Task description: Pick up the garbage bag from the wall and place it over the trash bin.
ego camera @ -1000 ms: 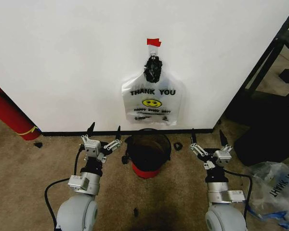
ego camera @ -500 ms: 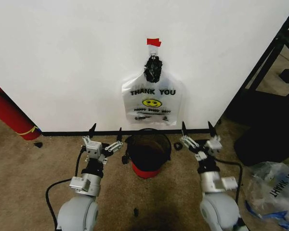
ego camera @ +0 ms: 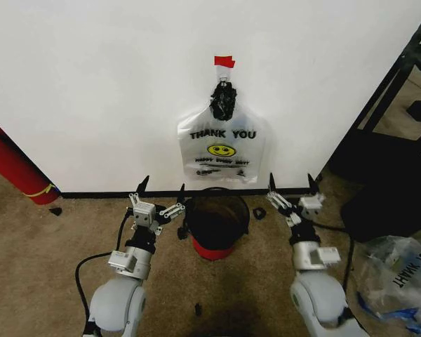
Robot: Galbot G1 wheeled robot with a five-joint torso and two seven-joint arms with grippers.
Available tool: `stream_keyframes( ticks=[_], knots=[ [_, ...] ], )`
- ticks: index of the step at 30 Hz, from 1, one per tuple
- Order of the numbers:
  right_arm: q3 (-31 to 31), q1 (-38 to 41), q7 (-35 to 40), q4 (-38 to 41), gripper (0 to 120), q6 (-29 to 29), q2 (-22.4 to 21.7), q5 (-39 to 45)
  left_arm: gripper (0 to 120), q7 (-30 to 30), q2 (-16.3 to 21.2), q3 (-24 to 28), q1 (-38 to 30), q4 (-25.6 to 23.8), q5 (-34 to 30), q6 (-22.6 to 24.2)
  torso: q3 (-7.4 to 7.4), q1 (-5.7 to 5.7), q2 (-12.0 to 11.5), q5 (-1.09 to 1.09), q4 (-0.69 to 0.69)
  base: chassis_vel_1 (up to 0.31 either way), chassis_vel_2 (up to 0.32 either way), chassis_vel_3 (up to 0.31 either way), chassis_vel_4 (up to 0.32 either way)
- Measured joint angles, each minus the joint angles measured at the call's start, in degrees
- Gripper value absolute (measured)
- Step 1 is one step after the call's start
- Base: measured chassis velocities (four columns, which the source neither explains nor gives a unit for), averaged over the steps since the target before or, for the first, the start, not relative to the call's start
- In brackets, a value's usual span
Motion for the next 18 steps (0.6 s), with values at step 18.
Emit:
stream_keyframes(
  ticks=[18],
  knots=[
    [0.13, -3.43, -2.50, 1.26, 100, 4.54, 2.47, -4.33, 100, -0.40, 0.60, -1.01, 3.10, -3.71, -0.85, -0.51, 0.00, 0.00, 0.00, 0.00, 0.02, 0.000, 0.000, 0.000, 0.000]
  ],
)
